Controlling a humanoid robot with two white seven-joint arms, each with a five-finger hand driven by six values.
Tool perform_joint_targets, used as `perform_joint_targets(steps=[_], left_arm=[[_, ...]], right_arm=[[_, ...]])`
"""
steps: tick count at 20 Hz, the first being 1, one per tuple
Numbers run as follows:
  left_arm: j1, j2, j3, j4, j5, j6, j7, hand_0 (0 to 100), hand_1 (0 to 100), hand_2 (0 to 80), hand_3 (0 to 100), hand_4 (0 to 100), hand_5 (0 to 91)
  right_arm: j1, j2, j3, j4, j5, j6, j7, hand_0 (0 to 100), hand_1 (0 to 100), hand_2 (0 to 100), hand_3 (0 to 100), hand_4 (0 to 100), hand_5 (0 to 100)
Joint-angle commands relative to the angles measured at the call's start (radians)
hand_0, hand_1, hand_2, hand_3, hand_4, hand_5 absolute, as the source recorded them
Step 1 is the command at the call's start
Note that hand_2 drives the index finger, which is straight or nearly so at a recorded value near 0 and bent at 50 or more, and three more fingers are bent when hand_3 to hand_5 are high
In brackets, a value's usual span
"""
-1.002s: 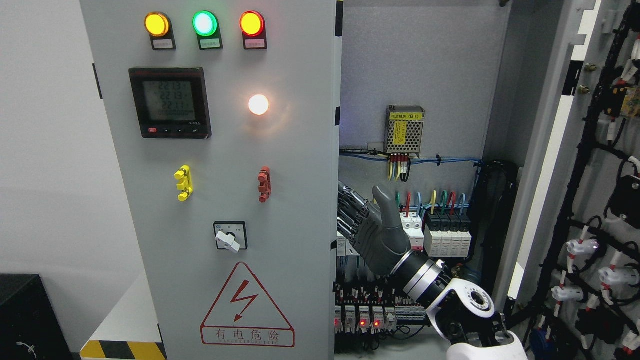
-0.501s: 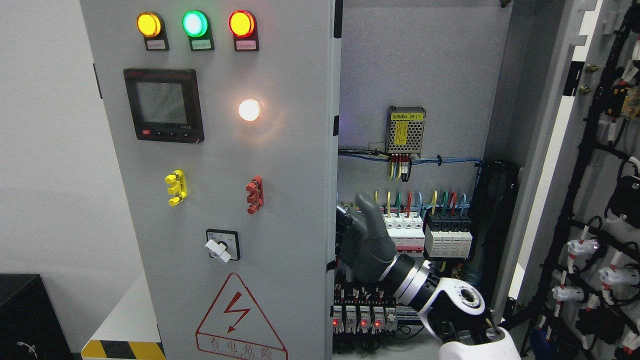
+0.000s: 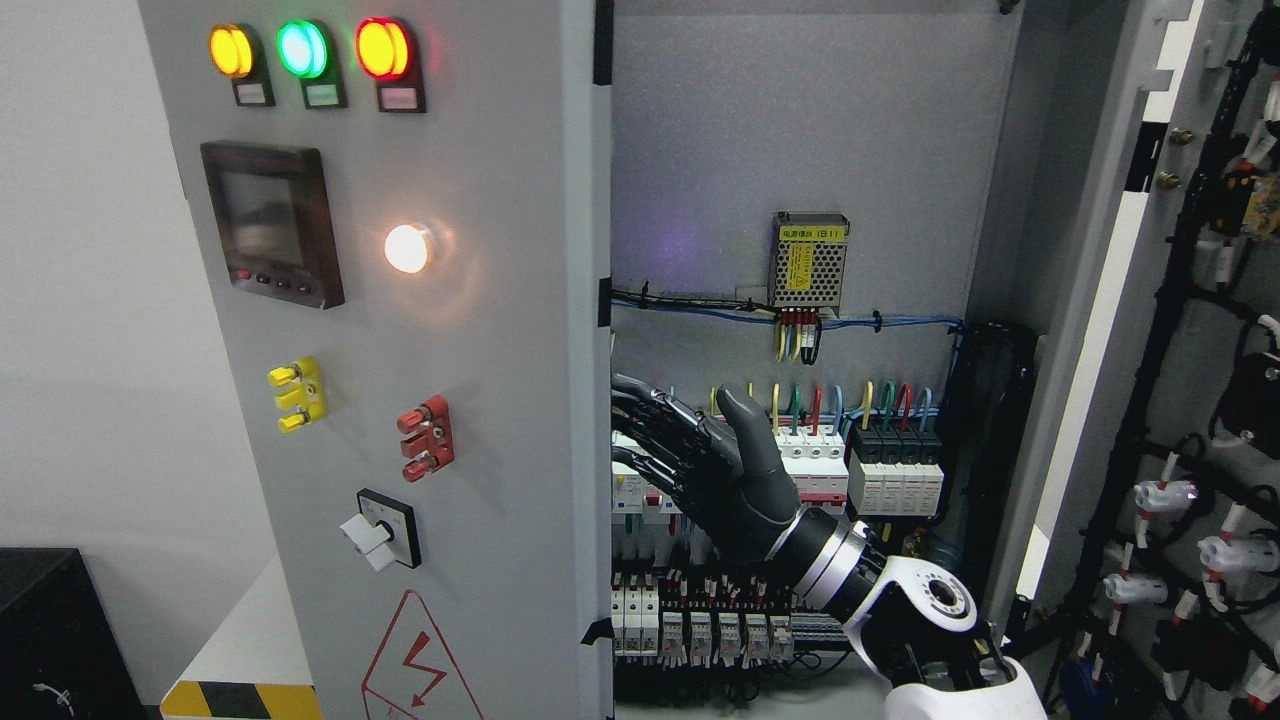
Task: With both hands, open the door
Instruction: 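Pull the right hand outward, swinging the lit-panel door fully open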
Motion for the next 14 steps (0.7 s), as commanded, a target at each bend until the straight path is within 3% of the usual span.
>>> perform_joint_targets(steps=[1, 3, 8, 14], left_arm=[[-0.018, 0.000, 0.000, 0.000, 0.001, 0.000, 0.000, 0, 0, 0.0, 0, 0, 0.0], [-0.018, 0.000, 0.000, 0.000, -0.001, 0.000, 0.000, 0, 0, 0.0, 0, 0, 0.0], [-0.018, 0.000, 0.000, 0.000, 0.001, 0.000, 0.000, 0, 0, 0.0, 0, 0, 0.0], [-0.018, 0.000, 0.000, 0.000, 0.001, 0.002, 0.000, 0, 0, 0.0, 0, 0, 0.0]], right_arm=[[0.056, -0.003, 0.058, -0.101, -0.029, -0.004, 0.013, 0, 0, 0, 0, 0, 0], [0.089, -0.031, 0.122, -0.160, -0.056, -0.005, 0.013, 0, 0, 0, 0, 0, 0], [0.147, -0.060, 0.270, -0.247, -0.089, 0.001, 0.013, 0, 0, 0, 0, 0, 0], [0.205, -0.063, 0.393, -0.270, -0.090, 0.001, 0.015, 0, 0, 0, 0, 0, 0]])
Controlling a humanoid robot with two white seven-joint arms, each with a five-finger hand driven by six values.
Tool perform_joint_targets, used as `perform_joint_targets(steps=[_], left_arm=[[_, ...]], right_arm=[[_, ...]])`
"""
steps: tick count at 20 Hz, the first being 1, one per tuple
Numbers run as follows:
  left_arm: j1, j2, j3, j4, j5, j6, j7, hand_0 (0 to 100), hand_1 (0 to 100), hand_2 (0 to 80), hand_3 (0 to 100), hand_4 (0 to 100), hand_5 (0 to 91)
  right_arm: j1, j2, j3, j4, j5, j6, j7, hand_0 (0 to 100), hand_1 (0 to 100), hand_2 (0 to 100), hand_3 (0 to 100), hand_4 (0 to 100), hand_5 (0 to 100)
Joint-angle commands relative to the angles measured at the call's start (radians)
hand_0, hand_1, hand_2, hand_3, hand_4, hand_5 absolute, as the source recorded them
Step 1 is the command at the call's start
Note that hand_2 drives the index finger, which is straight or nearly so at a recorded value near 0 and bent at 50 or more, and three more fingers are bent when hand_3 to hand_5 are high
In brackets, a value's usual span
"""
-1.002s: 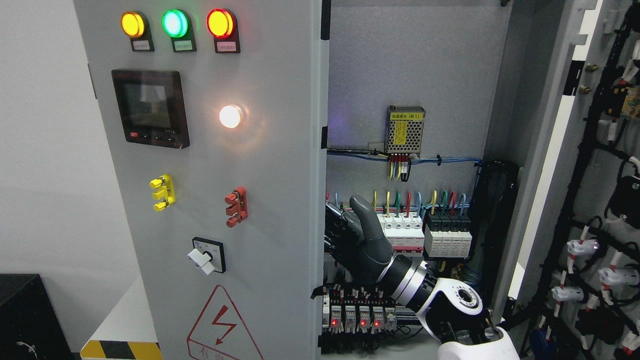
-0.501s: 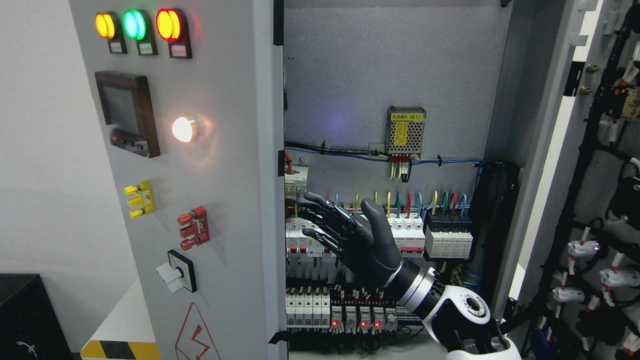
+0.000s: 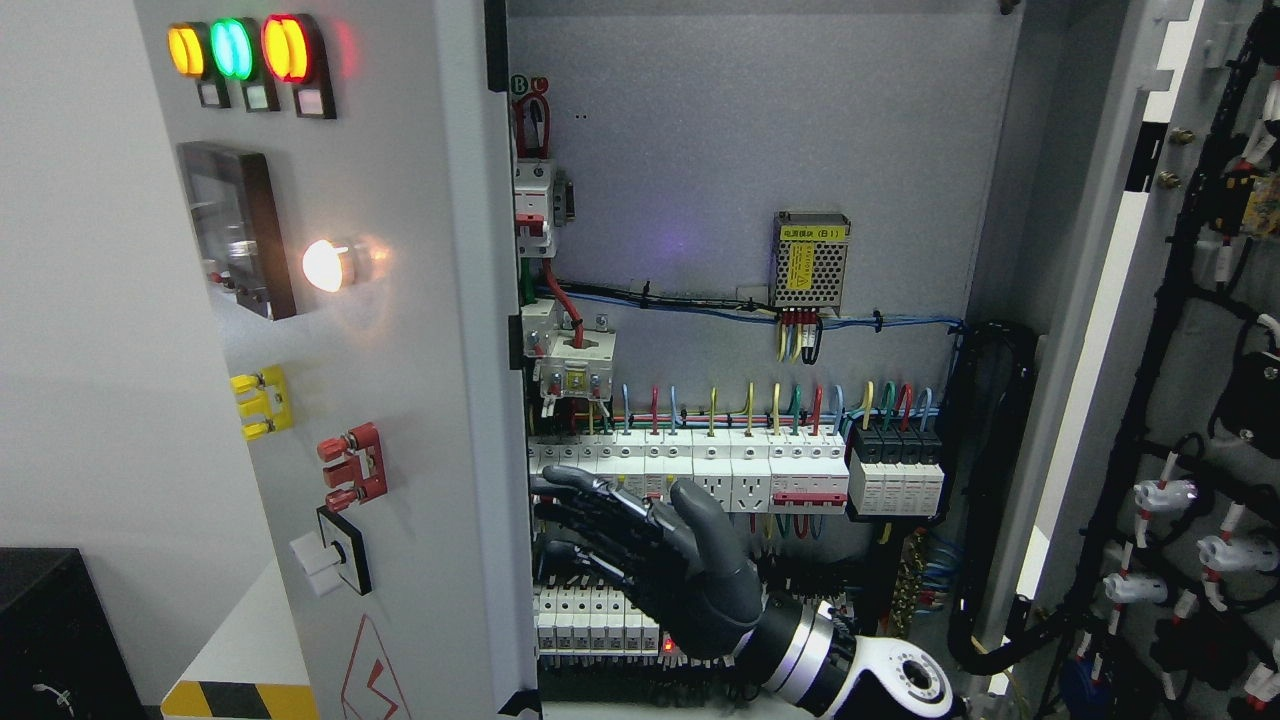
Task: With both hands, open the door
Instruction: 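Pull the right hand outward, swinging the lit-panel door fully open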
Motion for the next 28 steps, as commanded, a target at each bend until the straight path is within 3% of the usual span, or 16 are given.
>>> perform_joint_targets(steps=[1, 6, 17, 23, 28], left_arm=[[-0.018, 0.000, 0.000, 0.000, -0.001, 0.007, 0.000, 0, 0, 0.0, 0, 0, 0.0], [-0.018, 0.000, 0.000, 0.000, -0.001, 0.006, 0.000, 0, 0, 0.0, 0, 0, 0.0], [-0.020, 0.000, 0.000, 0.000, 0.001, 0.007, 0.000, 0, 0, 0.0, 0, 0, 0.0], [-0.018, 0.000, 0.000, 0.000, 0.001, 0.006, 0.000, 0, 0, 0.0, 0, 0, 0.0], [-0.018, 0.000, 0.000, 0.000, 0.001, 0.006, 0.000, 0, 0, 0.0, 0, 0, 0.0]], right_arm=[[0.058, -0.030, 0.215, -0.104, -0.012, 0.001, 0.001, 0, 0, 0, 0, 0, 0], [0.061, -0.027, 0.258, -0.122, -0.011, 0.002, 0.056, 0, 0, 0, 0, 0, 0], [0.055, 0.005, 0.338, -0.127, -0.009, 0.023, 0.056, 0, 0, 0, 0, 0, 0], [0.006, 0.023, 0.419, -0.108, 0.005, 0.033, 0.049, 0, 0, 0, 0, 0, 0], [-0.028, 0.069, 0.490, -0.096, 0.005, 0.034, -0.020, 0, 0, 0, 0, 0, 0]])
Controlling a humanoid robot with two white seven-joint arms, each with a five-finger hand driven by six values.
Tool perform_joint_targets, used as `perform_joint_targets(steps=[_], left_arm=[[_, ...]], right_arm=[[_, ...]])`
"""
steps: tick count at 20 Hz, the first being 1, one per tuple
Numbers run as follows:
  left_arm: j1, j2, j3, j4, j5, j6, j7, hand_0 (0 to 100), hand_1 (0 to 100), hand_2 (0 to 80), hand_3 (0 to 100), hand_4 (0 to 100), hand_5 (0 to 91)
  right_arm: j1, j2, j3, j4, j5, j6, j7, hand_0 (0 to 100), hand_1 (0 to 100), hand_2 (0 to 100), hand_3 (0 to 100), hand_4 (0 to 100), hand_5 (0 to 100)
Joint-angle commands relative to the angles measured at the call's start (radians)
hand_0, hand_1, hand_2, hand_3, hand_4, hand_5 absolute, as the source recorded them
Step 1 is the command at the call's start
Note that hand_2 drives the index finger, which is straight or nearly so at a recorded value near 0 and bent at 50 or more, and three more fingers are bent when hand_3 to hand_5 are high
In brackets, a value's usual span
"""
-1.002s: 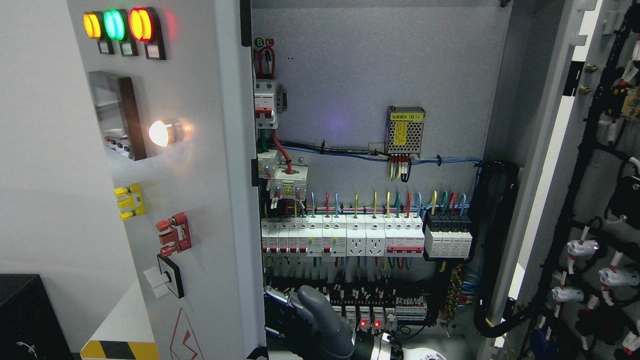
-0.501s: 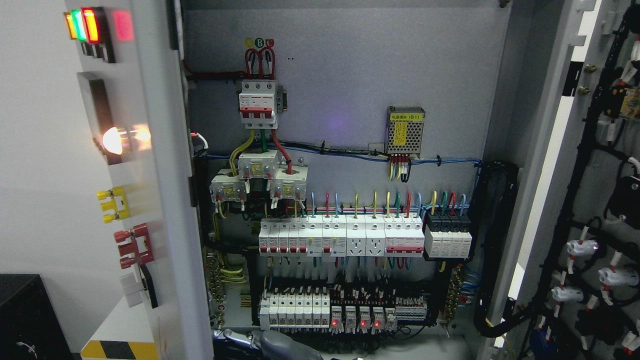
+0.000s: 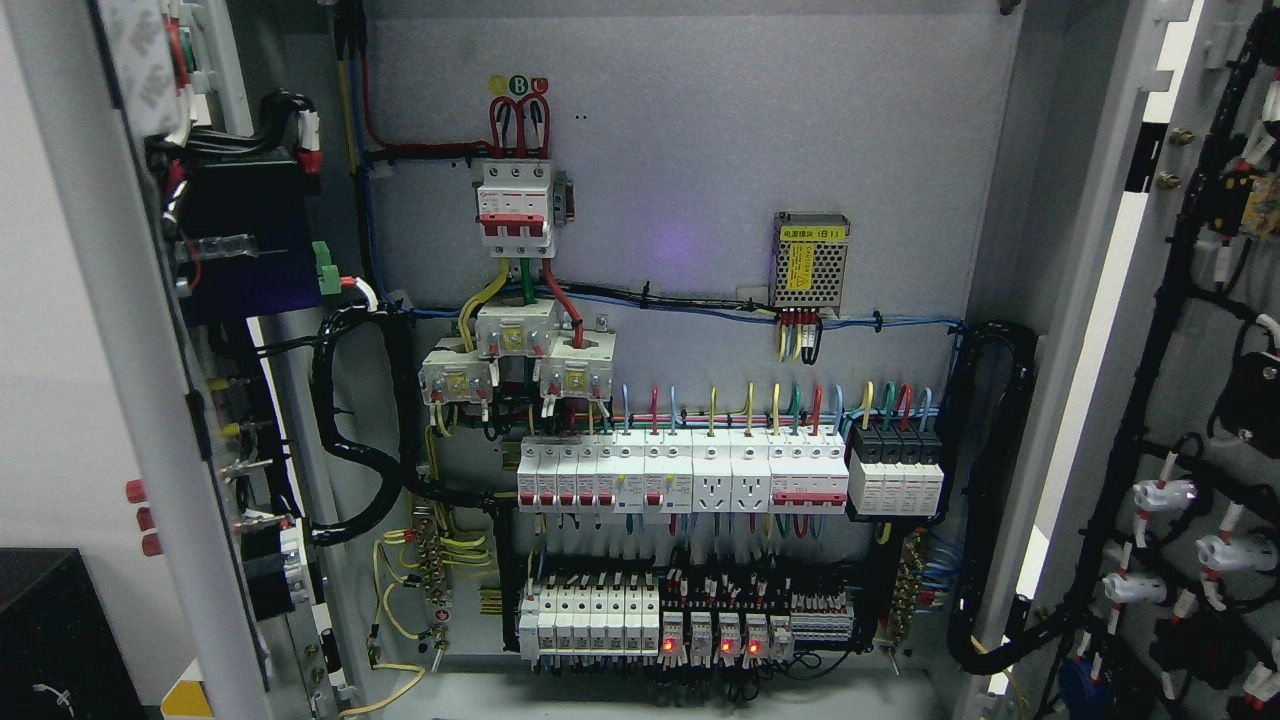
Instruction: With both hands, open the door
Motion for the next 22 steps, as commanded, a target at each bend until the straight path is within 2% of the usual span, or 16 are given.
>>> perform_joint_targets(steps=[1, 3, 8, 12, 15, 16, 19, 22], left_arm=[[-0.020, 0.000, 0.000, 0.000, 0.000, -0.001, 0.000, 0, 0, 0.0, 0, 0, 0.0], [-0.020, 0.000, -0.002, 0.000, 0.000, -0.001, 0.000, 0, 0, 0.0, 0, 0, 0.0], [-0.023, -0.002, -0.003, -0.002, -0.006, -0.001, -0.001, 0, 0, 0.0, 0, 0, 0.0], [-0.023, -0.002, -0.005, -0.014, -0.003, -0.001, -0.001, 0, 0, 0.0, 0, 0, 0.0], [-0.023, 0.000, -0.008, -0.017, -0.005, -0.001, 0.000, 0, 0, 0.0, 0, 0, 0.0], [-0.023, 0.000, -0.006, -0.038, -0.006, -0.001, -0.001, 0, 0, 0.0, 0, 0, 0.0], [-0.008, 0.005, -0.009, -0.127, -0.011, -0.001, -0.001, 0, 0, 0.0, 0, 0, 0.0], [0.066, 0.012, -0.082, -0.376, -0.011, -0.001, -0.004, 0, 0, 0.0, 0, 0, 0.0]], right_arm=[[-0.036, 0.064, 0.154, 0.015, 0.005, 0.000, -0.049, 0, 0, 0, 0, 0, 0], [-0.043, 0.079, 0.183, 0.024, 0.005, 0.001, -0.064, 0, 0, 0, 0, 0, 0], [-0.065, 0.121, 0.209, 0.054, 0.005, 0.003, -0.077, 0, 0, 0, 0, 0, 0], [-0.068, 0.122, 0.219, 0.076, 0.004, 0.001, -0.075, 0, 0, 0, 0, 0, 0], [-0.068, 0.118, 0.199, 0.087, 0.002, -0.003, -0.075, 0, 0, 0, 0, 0, 0], [-0.068, 0.112, 0.176, 0.098, 0.002, -0.005, -0.075, 0, 0, 0, 0, 0, 0], [-0.062, 0.109, 0.014, 0.124, 0.002, 0.000, -0.075, 0, 0, 0, 0, 0, 0], [-0.059, 0.090, -0.129, 0.176, 0.002, -0.002, -0.075, 0, 0, 0, 0, 0, 0]])
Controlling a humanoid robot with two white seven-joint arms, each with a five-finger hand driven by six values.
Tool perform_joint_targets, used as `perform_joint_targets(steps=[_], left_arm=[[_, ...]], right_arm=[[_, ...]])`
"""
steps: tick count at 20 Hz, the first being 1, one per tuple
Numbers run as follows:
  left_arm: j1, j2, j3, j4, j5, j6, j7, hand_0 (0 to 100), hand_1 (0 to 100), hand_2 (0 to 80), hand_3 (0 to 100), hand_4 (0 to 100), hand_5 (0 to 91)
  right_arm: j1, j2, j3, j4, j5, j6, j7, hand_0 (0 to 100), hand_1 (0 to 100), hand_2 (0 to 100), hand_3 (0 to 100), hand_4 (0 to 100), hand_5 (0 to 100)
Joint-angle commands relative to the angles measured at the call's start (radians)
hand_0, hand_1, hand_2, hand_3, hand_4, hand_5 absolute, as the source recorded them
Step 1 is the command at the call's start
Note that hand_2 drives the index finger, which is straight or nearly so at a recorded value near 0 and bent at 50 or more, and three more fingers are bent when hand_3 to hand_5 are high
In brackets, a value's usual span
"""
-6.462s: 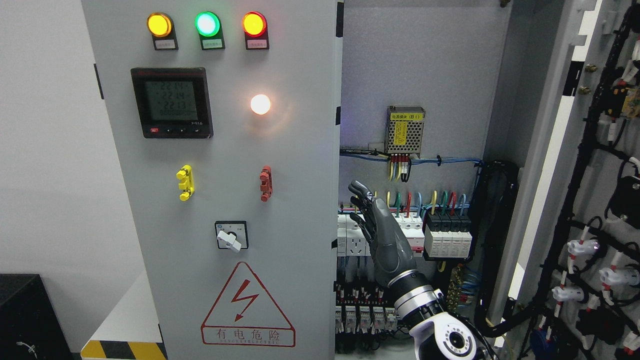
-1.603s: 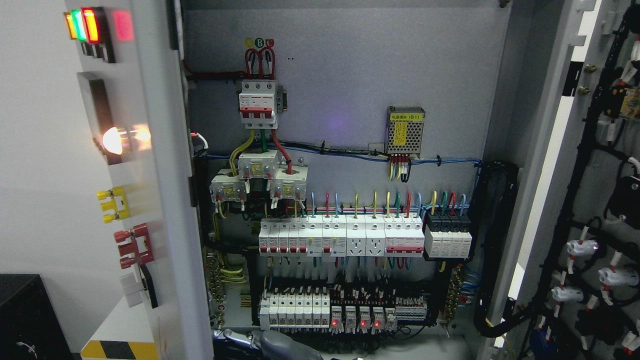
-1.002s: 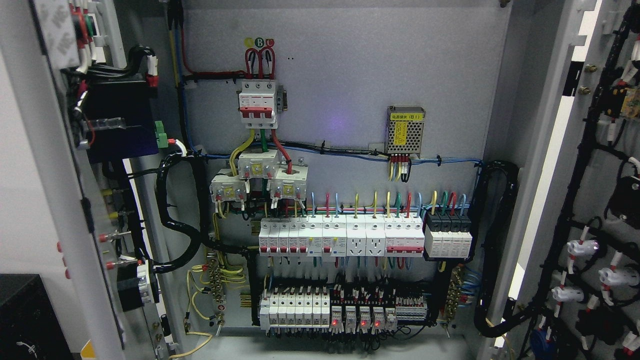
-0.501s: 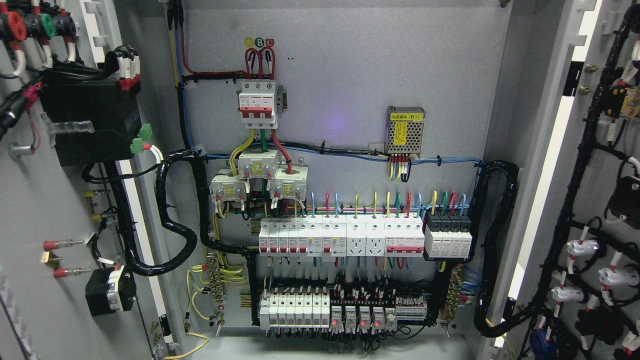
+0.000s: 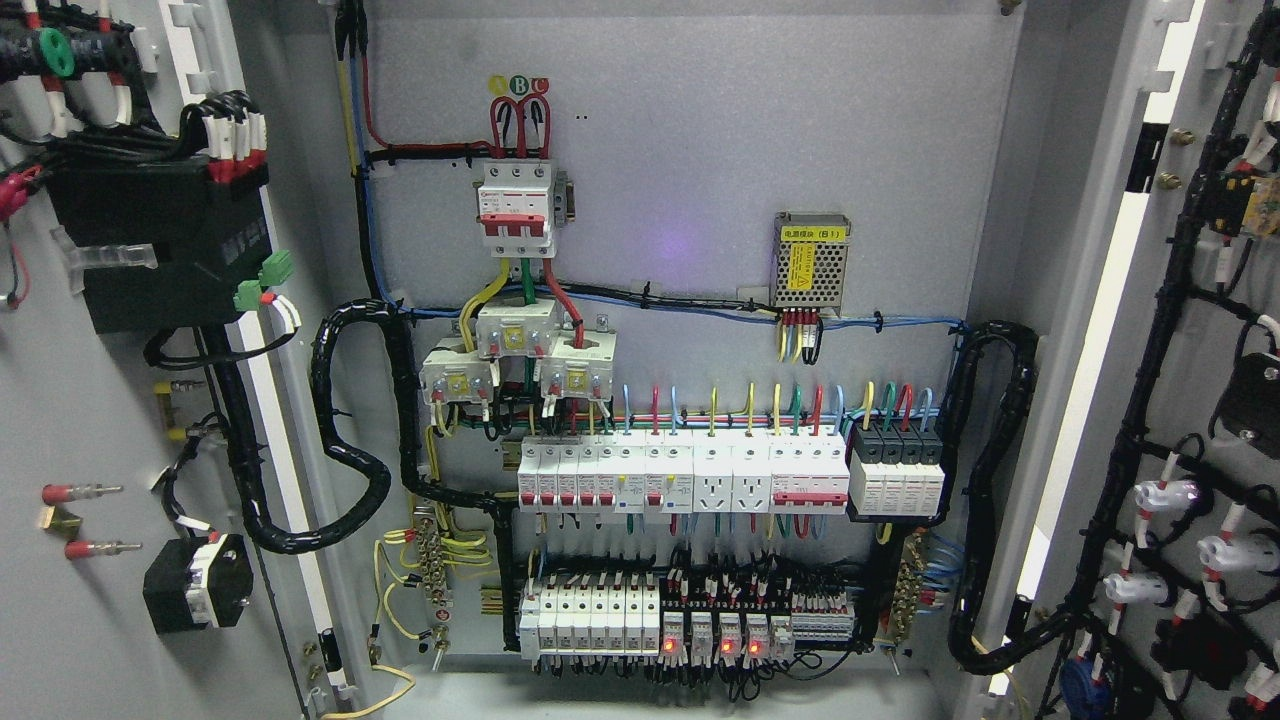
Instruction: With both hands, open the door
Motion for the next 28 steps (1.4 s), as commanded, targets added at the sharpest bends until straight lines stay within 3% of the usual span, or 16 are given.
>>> perform_joint_targets(steps=[1, 2, 5, 9, 11, 13, 15, 17, 21, 23, 27, 28], left_arm=[[0.099, 0.016, -0.103, -0.411, -0.002, 0.000, -0.004, 0, 0, 0.0, 0, 0, 0.0], [0.145, 0.028, -0.141, -0.535, -0.002, -0.003, -0.005, 0, 0, 0.0, 0, 0, 0.0], [0.286, 0.100, -0.269, -0.948, -0.003, -0.036, -0.048, 0, 0, 0.0, 0, 0, 0.0], [0.334, 0.232, -0.361, -1.348, -0.005, -0.075, -0.071, 0, 0, 0.0, 0, 0, 0.0], [0.351, 0.309, -0.370, -1.470, -0.006, -0.157, -0.068, 0, 0, 0.0, 0, 0, 0.0], [0.377, 0.369, -0.372, -1.551, -0.018, -0.292, -0.068, 0, 0, 0.0, 0, 0, 0.0], [0.391, 0.409, -0.363, -1.601, -0.028, -0.493, -0.064, 0, 0, 0.0, 0, 0, 0.0], [0.377, 0.418, -0.343, -1.608, -0.028, -0.659, -0.065, 0, 0, 0.0, 0, 0, 0.0], [0.372, 0.420, -0.315, -1.644, -0.026, -0.976, -0.070, 0, 0, 0.0, 0, 0, 0.0], [0.372, 0.421, -0.289, -1.667, -0.026, -1.104, -0.070, 0, 0, 0.0, 0, 0, 0.0], [0.328, 0.406, -0.220, -1.722, -0.023, -1.254, -0.064, 0, 0, 0.0, 0, 0, 0.0], [0.311, 0.403, -0.211, -1.746, -0.021, -1.283, -0.064, 0, 0, 0.0, 0, 0, 0.0]], right_arm=[[0.007, -0.011, -0.265, 0.088, -0.001, -0.002, 0.001, 0, 0, 0, 0, 0, 0], [0.022, -0.028, -0.296, 0.084, -0.001, -0.005, 0.001, 0, 0, 0, 0, 0, 0], [0.111, -0.134, -0.362, -0.008, -0.007, -0.018, 0.001, 0, 0, 0, 0, 0, 0], [0.294, -0.195, -0.373, -0.201, -0.004, -0.025, -0.001, 0, 0, 0, 0, 0, 0], [0.380, -0.215, -0.408, -0.286, -0.007, -0.034, 0.001, 0, 0, 0, 0, 0, 0], [0.459, -0.246, -0.451, -0.341, -0.007, -0.095, -0.001, 0, 0, 0, 0, 0, 0], [0.525, -0.280, -0.474, -0.382, -0.007, -0.190, -0.019, 0, 0, 0, 0, 0, 0], [0.589, -0.297, -0.509, -0.428, -0.011, -0.274, -0.039, 0, 0, 0, 0, 0, 0], [0.749, -0.358, -0.609, -0.496, -0.018, -0.400, -0.041, 0, 0, 0, 0, 0, 0], [0.836, -0.398, -0.682, -0.537, -0.018, -0.466, -0.042, 0, 0, 0, 0, 0, 0], [0.919, -0.412, -0.730, -0.545, -0.054, -0.759, -0.047, 0, 0, 0, 0, 0, 0], [0.922, -0.413, -0.747, -0.544, -0.076, -0.813, -0.064, 0, 0, 0, 0, 0, 0]])
